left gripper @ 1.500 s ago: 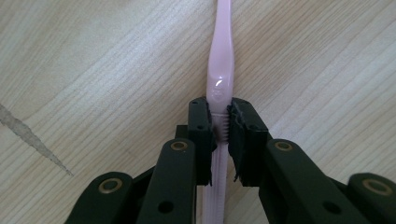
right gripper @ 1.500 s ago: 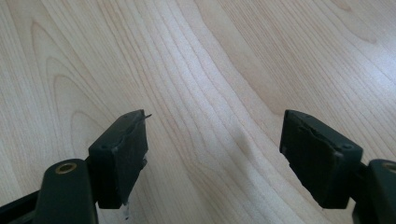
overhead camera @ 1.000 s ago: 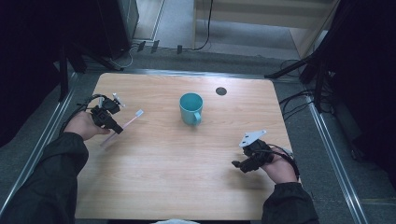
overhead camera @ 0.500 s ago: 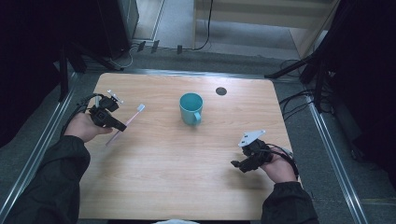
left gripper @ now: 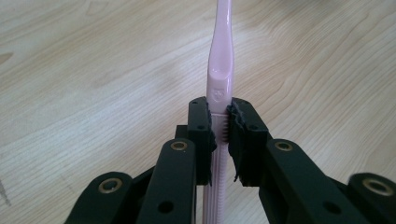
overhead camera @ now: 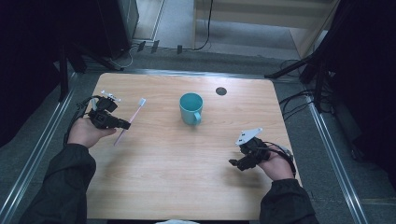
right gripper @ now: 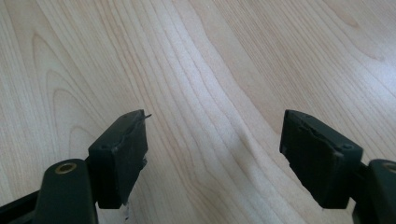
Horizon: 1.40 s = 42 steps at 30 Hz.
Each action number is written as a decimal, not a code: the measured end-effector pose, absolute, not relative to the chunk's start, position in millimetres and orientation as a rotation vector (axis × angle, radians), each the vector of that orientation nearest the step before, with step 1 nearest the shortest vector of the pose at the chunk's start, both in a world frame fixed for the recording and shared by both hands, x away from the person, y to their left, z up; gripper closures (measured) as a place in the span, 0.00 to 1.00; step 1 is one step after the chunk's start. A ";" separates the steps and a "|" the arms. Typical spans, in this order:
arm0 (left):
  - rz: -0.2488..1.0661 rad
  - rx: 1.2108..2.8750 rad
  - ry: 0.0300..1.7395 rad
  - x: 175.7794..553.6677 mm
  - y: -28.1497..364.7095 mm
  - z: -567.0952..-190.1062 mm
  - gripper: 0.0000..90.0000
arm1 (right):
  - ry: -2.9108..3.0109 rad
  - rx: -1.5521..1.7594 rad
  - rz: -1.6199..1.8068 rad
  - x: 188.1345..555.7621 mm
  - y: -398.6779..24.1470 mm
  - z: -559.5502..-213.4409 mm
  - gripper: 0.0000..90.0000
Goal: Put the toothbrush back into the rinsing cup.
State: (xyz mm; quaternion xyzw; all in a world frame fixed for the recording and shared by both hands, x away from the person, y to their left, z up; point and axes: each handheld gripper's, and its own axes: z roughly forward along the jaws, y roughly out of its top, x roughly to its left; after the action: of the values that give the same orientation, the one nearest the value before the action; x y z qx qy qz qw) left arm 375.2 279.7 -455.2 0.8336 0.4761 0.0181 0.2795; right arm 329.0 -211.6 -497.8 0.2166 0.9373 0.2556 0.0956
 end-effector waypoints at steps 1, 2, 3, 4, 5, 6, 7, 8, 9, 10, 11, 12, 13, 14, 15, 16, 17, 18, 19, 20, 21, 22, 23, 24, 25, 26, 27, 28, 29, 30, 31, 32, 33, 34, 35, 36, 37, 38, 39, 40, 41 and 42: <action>0.056 2.221 1.275 374.0 278.8 -454.0 0.88 | 2.779 0.634 0.760 329.7 -211.2 -497.9 0.26; 0.063 2.203 1.272 372.8 277.9 -452.9 0.88 | 2.780 0.635 0.758 329.9 -210.6 -497.8 0.26; 0.074 2.190 1.272 371.6 277.1 -451.6 0.88 | 2.779 0.638 0.762 330.1 -209.9 -497.9 0.26; 0.080 2.171 1.269 370.5 276.1 -450.6 0.88 | 2.782 0.631 0.760 330.7 -209.5 -497.9 0.26; 0.082 2.161 1.263 369.3 275.2 -449.3 0.88 | 2.782 0.627 0.758 331.1 -208.9 -498.1 0.26; 0.088 2.147 1.256 368.0 273.6 -448.4 0.88 | 2.786 0.628 0.758 331.1 -208.1 -498.3 0.26; 0.096 2.139 1.252 367.0 272.4 -447.9 0.88 | 2.787 0.624 0.756 331.3 -207.3 -498.5 0.26; 0.109 2.132 1.243 365.6 270.6 -447.2 0.88 | 2.788 0.624 0.754 331.3 -206.9 -498.5 0.26; 0.115 2.126 1.239 364.3 268.9 -446.8 0.88 | 2.788 0.620 0.756 331.5 -206.3 -498.5 0.26; 0.131 2.124 1.231 363.2 267.3 -446.3 0.88 | 2.789 0.620 0.758 331.6 -206.0 -498.6 0.26; 0.137 2.118 1.227 362.2 266.1 -446.0 0.88 | 2.789 0.619 0.755 331.7 -206.0 -498.6 0.26; 0.143 2.114 1.218 361.1 264.7 -444.6 0.88 | 2.787 0.618 0.755 331.9 -206.1 -498.5 0.26; 0.153 2.104 1.209 359.9 263.8 -443.3 0.88 | 2.787 0.617 0.757 332.1 -206.2 -498.5 0.26; 0.157 2.091 1.206 359.2 263.0 -441.8 0.88 | 2.786 0.616 0.758 332.2 -206.3 -498.5 0.26; 0.157 2.087 1.195 358.7 262.5 -440.3 0.88 | 2.787 0.617 0.757 332.2 -206.4 -498.4 0.26; 0.157 2.087 1.195 358.7 262.5 -440.3 0.88 | 2.787 0.616 0.756 332.1 -206.4 -498.1 0.26; 0.166 2.066 1.189 356.7 261.1 -438.1 0.88 | 2.787 0.619 0.760 331.8 -206.4 -497.8 0.26; 0.166 2.066 1.189 356.7 261.1 -438.1 0.88 | 2.787 0.619 0.760 331.8 -206.4 -497.8 0.26; 0.168 2.052 1.183 354.8 260.4 -436.8 0.88 | 2.787 0.620 0.758 331.6 -206.5 -497.6 0.26; 0.169 2.046 1.181 354.2 259.8 -436.5 0.88 | 2.788 0.618 0.759 331.7 -206.5 -497.7 0.26; 0.182 2.045 1.178 353.3 259.1 -436.2 0.88 | 2.788 0.620 0.758 331.6 -206.5 -497.6 0.26; 0.187 2.037 1.177 352.5 257.9 -436.2 0.88 | 2.788 0.619 0.757 331.6 -206.5 -497.6 0.26; 0.192 2.035 1.170 351.8 256.8 -436.1 0.88 | 2.789 0.622 0.756 331.5 -206.5 -497.5 0.26; 0.202 2.034 1.169 351.1 255.5 -436.0 0.88 | 2.788 0.623 0.757 331.3 -206.5 -497.5 0.26; 0.208 2.032 1.164 350.8 254.7 -436.1 0.88 | 2.788 0.626 0.755 331.0 -206.5 -497.5 0.26; 0.209 2.023 1.162 350.1 253.3 -436.4 0.88 | 2.789 0.626 0.755 330.9 -206.6 -497.5 0.26; 0.211 2.015 1.164 349.4 252.4 -437.0 0.88 | 2.789 0.622 0.754 330.8 -206.8 -497.6 0.26; 0.219 2.010 1.163 348.0 251.3 -437.7 0.88 | 2.790 0.617 0.753 330.8 -207.2 -497.6 0.26; 0.212 2.010 1.158 346.8 250.7 -437.7 0.88 | 2.788 0.616 0.755 330.7 -207.5 -497.7 0.26; 0.213 2.000 1.156 345.5 249.6 -437.8 0.88 | 2.787 0.616 0.757 330.6 -207.8 -497.7 0.26; 0.218 1.993 1.150 344.5 248.5 -437.6 0.88 | 2.787 0.618 0.759 330.4 -208.1 -497.7 0.26; 0.223 1.983 1.146 343.6 246.9 -437.3 0.88 | 2.784 0.623 0.759 330.2 -208.5 -497.7 0.26; 0.230 1.978 1.139 342.8 245.6 -436.4 0.88 | 2.785 0.627 0.758 330.0 -208.8 -497.7 0.26; 0.234 1.967 1.131 342.3 243.8 -435.9 0.88 | 2.783 0.627 0.759 330.1 -209.2 -497.9 0.26; 0.247 1.968 1.125 341.8 242.2 -435.1 0.88 | 2.783 0.628 0.758 330.0 -209.5 -497.9 0.26; 0.255 1.964 1.120 341.7 240.5 -434.6 0.88 | 2.781 0.630 0.758 329.9 -209.8 -497.8 0.26; 0.261 1.958 1.117 341.7 239.1 -434.4 0.88 | 2.782 0.628 0.760 329.9 -210.2 -497.8 0.26; 0.263 1.956 1.113 341.8 238.3 -434.2 0.88 | 2.781 0.627 0.758 329.8 -210.6 -497.8 0.26; 0.260 1.949 1.112 342.0 237.5 -434.3 0.88 | 2.782 0.628 0.757 329.7 -210.9 -497.9 0.26; 0.260 1.944 1.108 342.2 236.7 -434.3 0.88 | 2.782 0.633 0.756 329.5 -211.2 -498.1 0.26; 0.253 1.936 1.111 342.5 236.0 -434.3 0.88 | 2.779 0.637 0.754 329.3 -211.5 -498.1 0.26; 0.255 1.925 1.111 342.6 235.0 -434.2 0.88 | 2.779 0.638 0.756 329.3 -211.6 -498.1 0.26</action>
State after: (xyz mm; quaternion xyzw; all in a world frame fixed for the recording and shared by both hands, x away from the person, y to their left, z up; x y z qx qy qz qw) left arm 342.6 235.0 -434.2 0.7740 0.4466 0.1025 0.4371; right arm 329.3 -211.6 -498.1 0.2153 0.9378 0.2550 0.0959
